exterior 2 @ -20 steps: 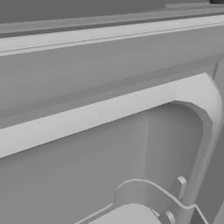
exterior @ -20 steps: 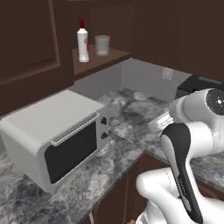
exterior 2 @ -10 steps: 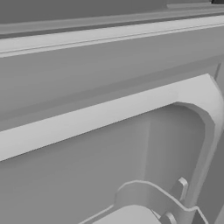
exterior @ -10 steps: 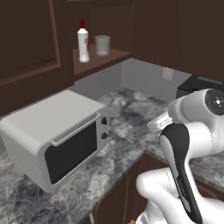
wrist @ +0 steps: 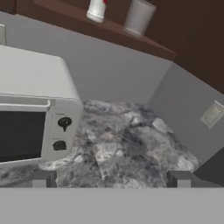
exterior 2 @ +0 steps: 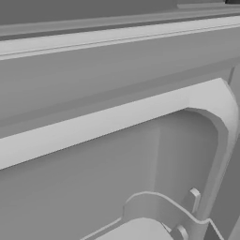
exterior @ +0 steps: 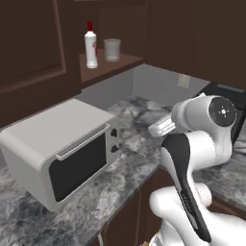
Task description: There is a bowl on the dining counter. Grab a lemon wedge from the fridge and place it in the bowl. Then get the liquor bottle and glass cup from the cabinet and place them next to the bowl.
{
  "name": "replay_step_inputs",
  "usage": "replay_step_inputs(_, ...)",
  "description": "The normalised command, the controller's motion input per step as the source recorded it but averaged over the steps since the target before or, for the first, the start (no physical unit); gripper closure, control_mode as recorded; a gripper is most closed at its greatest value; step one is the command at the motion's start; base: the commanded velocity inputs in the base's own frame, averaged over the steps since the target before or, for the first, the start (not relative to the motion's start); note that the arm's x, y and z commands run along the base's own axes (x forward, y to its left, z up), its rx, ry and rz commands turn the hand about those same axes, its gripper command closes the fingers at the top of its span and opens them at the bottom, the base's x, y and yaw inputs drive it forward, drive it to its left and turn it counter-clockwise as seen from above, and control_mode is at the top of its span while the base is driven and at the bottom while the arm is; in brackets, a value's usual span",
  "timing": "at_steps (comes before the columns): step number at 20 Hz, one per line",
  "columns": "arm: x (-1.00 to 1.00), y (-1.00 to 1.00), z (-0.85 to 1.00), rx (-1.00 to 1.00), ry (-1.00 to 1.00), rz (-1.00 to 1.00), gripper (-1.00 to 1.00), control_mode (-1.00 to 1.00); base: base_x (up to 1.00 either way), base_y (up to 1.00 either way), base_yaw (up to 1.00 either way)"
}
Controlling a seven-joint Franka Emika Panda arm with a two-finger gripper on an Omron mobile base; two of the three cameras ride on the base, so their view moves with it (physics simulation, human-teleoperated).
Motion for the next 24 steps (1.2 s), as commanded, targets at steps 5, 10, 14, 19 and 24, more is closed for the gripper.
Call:
replay_step_inputs(5,0.44,0.19,0.79,0.00,-0.14,0.01,-1.00,-1.00,0.00,0.00,0.00)
replay_step_inputs(10,0.59,0.00,0.60,0.02,-0.07,0.05,-1.00,-1.00,0.00,0.00,0.00)
replay_step_inputs(14,0.51,0.20,0.33,0.00,0.02,0.07,-1.00,-1.00,0.00,0.00,0.00)
replay_step_inputs(19,0.22,0.53,0.16,0.00,-0.04,0.09,-1.00,-1.00,0.00,0.00,0.00)
replay_step_inputs(24,0.00,0.60,0.10,0.05,-0.18,0.00,-1.00,-1.00,0.00,0.00,0.00)
